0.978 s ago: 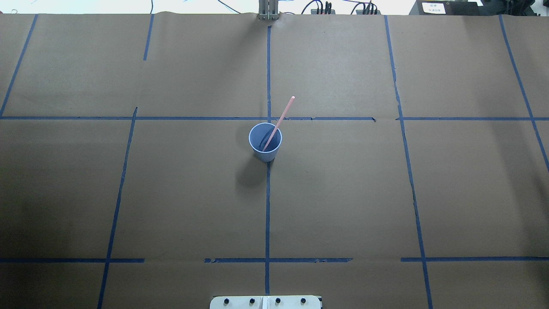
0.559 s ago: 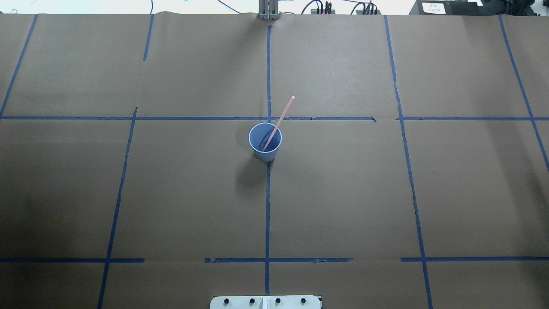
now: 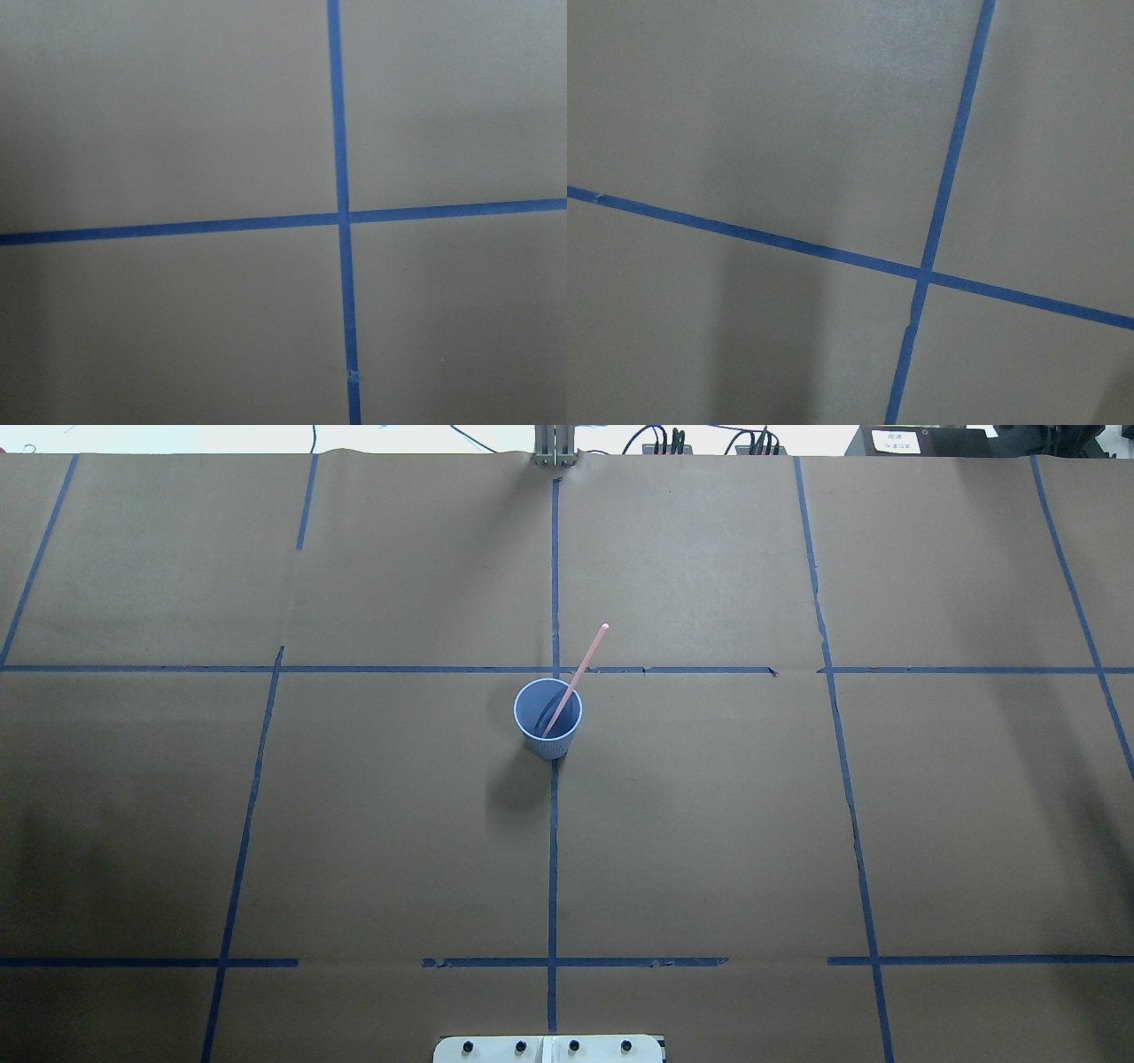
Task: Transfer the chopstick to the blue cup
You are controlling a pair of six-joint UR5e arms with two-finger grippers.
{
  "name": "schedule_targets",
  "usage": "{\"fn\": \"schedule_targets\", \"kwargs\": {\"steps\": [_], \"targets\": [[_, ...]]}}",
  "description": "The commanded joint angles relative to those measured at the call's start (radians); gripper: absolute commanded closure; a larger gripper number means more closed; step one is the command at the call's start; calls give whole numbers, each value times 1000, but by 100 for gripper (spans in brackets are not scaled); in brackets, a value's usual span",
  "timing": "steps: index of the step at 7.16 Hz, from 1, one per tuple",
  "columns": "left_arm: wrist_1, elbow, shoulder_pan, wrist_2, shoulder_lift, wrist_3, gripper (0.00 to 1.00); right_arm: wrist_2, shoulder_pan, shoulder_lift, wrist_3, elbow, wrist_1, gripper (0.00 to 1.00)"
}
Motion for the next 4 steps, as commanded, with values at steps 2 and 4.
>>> {"fn": "schedule_targets", "kwargs": {"steps": [2, 4], "targets": [[49, -25, 3, -2, 15, 10, 0, -1, -26, -35, 72, 45, 2, 0], [49, -83, 3, -5, 44, 10, 0, 1, -26, -149, 89, 166, 41, 0]]}}
